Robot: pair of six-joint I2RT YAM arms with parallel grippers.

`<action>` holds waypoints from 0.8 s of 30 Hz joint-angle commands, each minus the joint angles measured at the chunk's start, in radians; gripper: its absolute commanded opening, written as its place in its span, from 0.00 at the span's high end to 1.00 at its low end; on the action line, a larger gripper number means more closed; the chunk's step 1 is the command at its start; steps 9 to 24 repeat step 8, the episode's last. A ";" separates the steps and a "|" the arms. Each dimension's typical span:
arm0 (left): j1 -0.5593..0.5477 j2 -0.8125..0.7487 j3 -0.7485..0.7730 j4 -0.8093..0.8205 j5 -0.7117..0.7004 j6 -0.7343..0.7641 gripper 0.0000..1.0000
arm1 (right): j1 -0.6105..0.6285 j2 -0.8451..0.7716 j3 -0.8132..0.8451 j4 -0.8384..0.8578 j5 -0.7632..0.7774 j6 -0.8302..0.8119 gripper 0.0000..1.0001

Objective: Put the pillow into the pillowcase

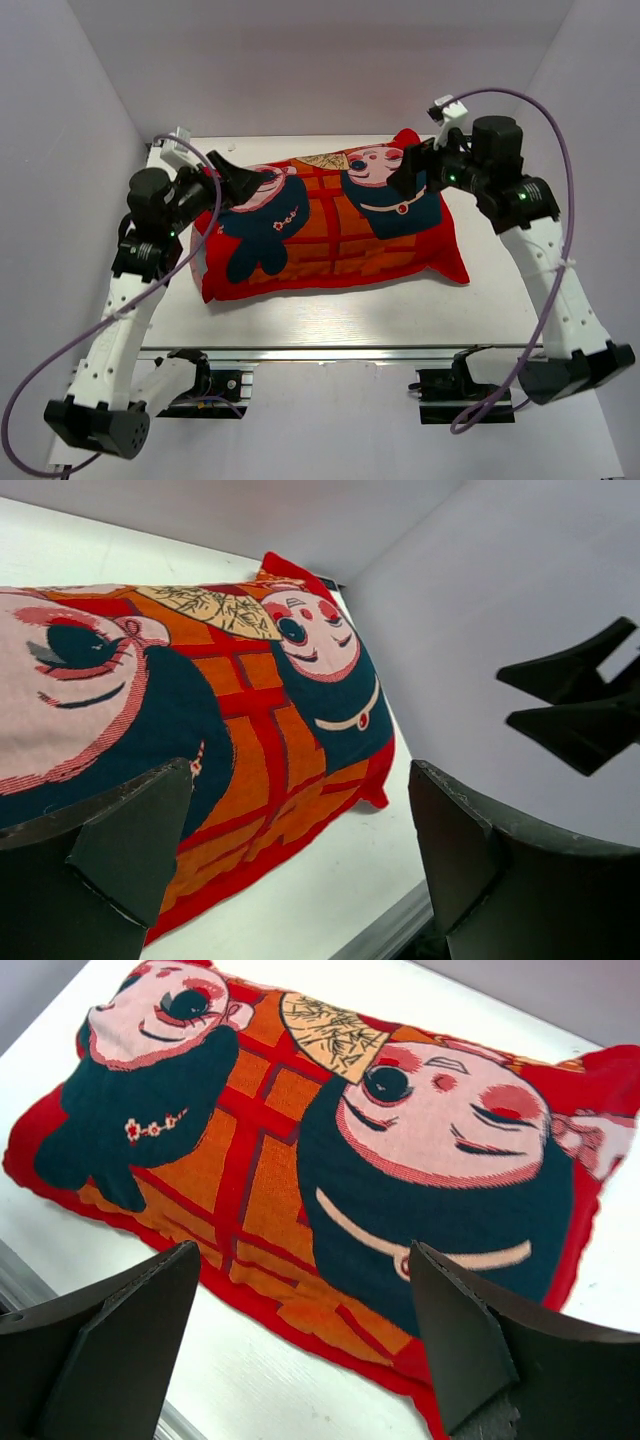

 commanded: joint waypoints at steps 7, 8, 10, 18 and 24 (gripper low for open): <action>0.001 -0.111 -0.049 -0.031 -0.062 0.081 0.02 | 0.001 -0.077 -0.004 0.004 0.083 0.046 0.11; 0.001 -0.113 -0.046 -0.031 -0.063 0.083 0.02 | -0.002 -0.074 -0.022 0.017 0.094 0.047 0.11; 0.001 -0.113 -0.046 -0.031 -0.063 0.083 0.02 | -0.002 -0.074 -0.022 0.017 0.094 0.047 0.11; 0.001 -0.113 -0.046 -0.031 -0.063 0.083 0.02 | -0.002 -0.074 -0.022 0.017 0.094 0.047 0.11; 0.001 -0.113 -0.046 -0.031 -0.063 0.083 0.02 | -0.002 -0.074 -0.022 0.017 0.094 0.047 0.11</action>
